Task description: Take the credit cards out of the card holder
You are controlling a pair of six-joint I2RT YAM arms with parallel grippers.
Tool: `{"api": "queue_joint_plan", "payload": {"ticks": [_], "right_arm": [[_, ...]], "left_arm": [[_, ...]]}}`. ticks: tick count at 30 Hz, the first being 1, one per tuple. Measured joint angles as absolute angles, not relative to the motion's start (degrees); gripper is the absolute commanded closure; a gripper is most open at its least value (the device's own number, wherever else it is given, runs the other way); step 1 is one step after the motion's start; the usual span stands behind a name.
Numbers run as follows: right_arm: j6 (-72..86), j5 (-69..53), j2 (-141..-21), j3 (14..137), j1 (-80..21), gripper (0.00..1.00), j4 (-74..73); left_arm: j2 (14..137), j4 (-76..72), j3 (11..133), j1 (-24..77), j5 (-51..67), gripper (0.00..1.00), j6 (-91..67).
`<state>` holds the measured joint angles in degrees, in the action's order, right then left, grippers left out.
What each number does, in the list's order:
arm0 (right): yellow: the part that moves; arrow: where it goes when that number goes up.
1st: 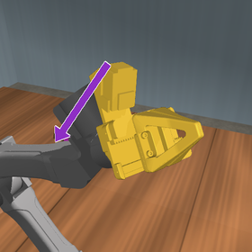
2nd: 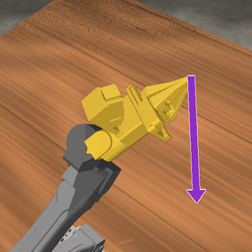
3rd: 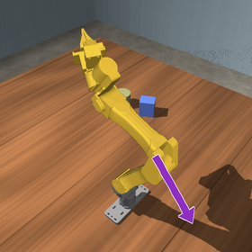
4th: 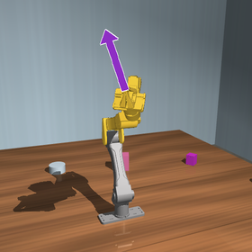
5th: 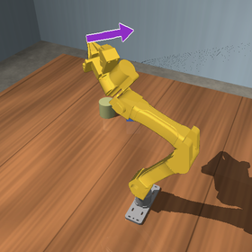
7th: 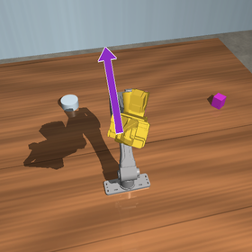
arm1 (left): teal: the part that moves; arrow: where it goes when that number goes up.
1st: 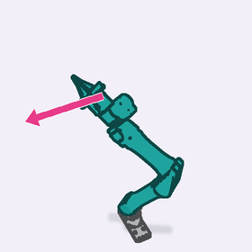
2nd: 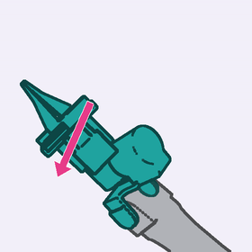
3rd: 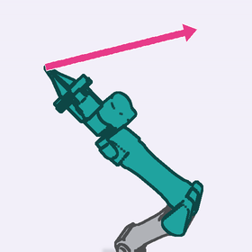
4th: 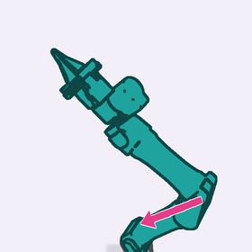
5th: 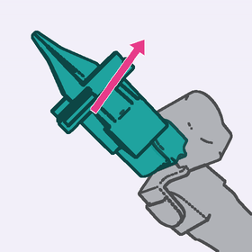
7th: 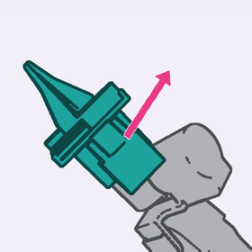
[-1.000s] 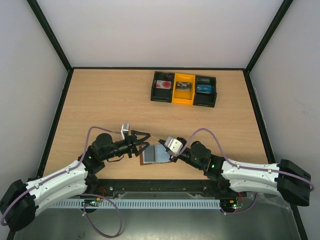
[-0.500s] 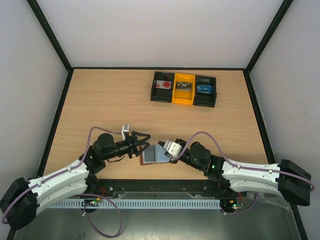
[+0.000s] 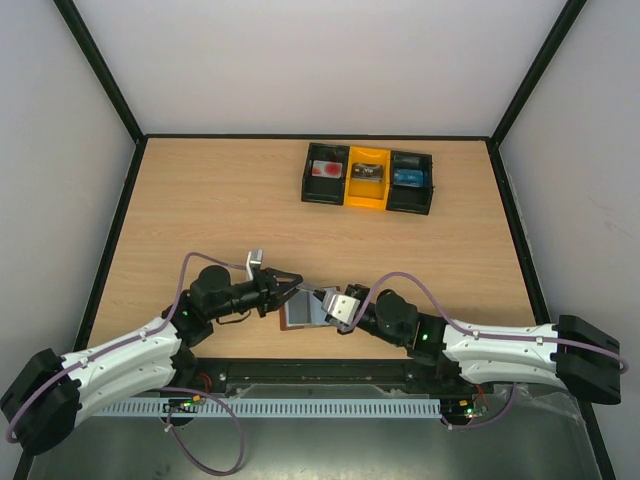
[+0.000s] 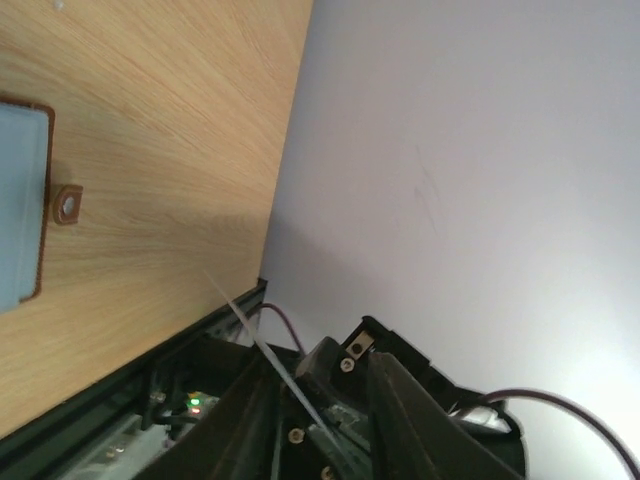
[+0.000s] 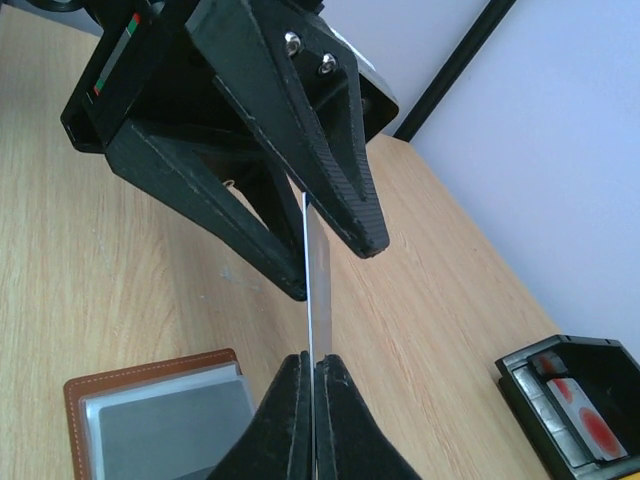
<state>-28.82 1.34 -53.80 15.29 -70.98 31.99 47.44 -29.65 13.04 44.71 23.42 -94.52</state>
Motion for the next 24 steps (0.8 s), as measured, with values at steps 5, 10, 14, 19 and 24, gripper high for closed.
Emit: {"api": "queue_joint_plan", "payload": {"ticks": [5, 10, 14, 19, 24], "right_arm": [[-29.2, 2.8, -53.8, 15.3, -71.4, 0.87, 31.9], [-26.6, 3.0, -52.4, 15.3, -71.7, 0.70, 31.4], [-21.8, 3.3, -49.1, 15.2, -71.7, 0.65, 29.6], [-11.7, 4.1, -43.7, 15.2, -71.7, 0.64, 27.1], [6.7, 8.5, -39.4, 15.4, -71.7, 0.63, 25.7]], "left_arm": [[47.5, -30.6, 13.0, 44.7, 23.8, 0.97, -94.2], [47.3, -30.3, 13.0, 44.7, 23.5, 0.97, -92.9], [47.0, -30.2, 13.0, 44.7, 22.9, 0.97, -90.8], [47.0, -29.7, 13.0, 44.7, 21.7, 0.97, -86.1], [46.9, -28.3, 13.0, 44.7, 19.5, 0.97, -80.3]]}}
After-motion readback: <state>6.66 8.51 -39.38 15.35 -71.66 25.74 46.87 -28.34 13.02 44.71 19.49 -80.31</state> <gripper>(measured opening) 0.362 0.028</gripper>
